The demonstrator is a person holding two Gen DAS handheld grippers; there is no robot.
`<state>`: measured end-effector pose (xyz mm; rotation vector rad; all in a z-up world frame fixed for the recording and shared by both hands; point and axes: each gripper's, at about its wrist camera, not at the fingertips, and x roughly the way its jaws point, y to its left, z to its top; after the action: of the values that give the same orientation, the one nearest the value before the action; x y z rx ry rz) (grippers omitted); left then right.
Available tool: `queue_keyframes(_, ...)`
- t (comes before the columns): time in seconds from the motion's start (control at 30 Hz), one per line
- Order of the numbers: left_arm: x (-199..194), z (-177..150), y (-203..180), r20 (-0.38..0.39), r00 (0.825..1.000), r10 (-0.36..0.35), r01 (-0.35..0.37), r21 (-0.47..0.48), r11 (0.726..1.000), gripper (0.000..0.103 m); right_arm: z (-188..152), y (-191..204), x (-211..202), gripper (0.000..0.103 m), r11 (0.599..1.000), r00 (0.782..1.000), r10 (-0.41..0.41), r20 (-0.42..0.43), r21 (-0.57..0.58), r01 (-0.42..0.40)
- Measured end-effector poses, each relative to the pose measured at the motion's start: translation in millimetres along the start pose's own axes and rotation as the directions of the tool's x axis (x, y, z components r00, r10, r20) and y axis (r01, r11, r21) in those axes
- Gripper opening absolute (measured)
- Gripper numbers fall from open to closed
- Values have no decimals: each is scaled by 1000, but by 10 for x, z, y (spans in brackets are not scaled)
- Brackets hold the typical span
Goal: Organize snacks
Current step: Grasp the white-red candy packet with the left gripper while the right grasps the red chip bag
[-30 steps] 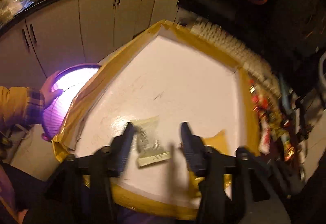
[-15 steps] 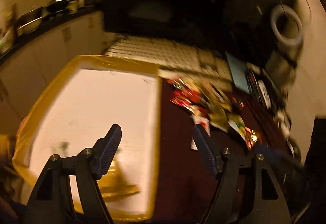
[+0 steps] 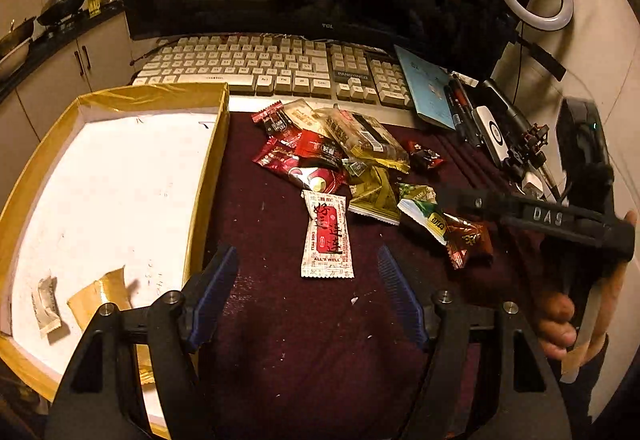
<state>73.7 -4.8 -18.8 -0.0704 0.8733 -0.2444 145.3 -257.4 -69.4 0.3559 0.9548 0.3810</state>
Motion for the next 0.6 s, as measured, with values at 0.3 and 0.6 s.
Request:
queue_keyframes(0.3, 131, 158, -143, -11, 1000, -2, 2, -2, 1000, 72, -456, -2, -247, 69, 999, 999, 34, 34, -34, -33)
queue_keyframes(0.6, 259, 57, -149, -62, 997, 45, -43, 27, 999, 72, -495, 225, -150, 39, 972, 976, -193, 100, -119, 204)
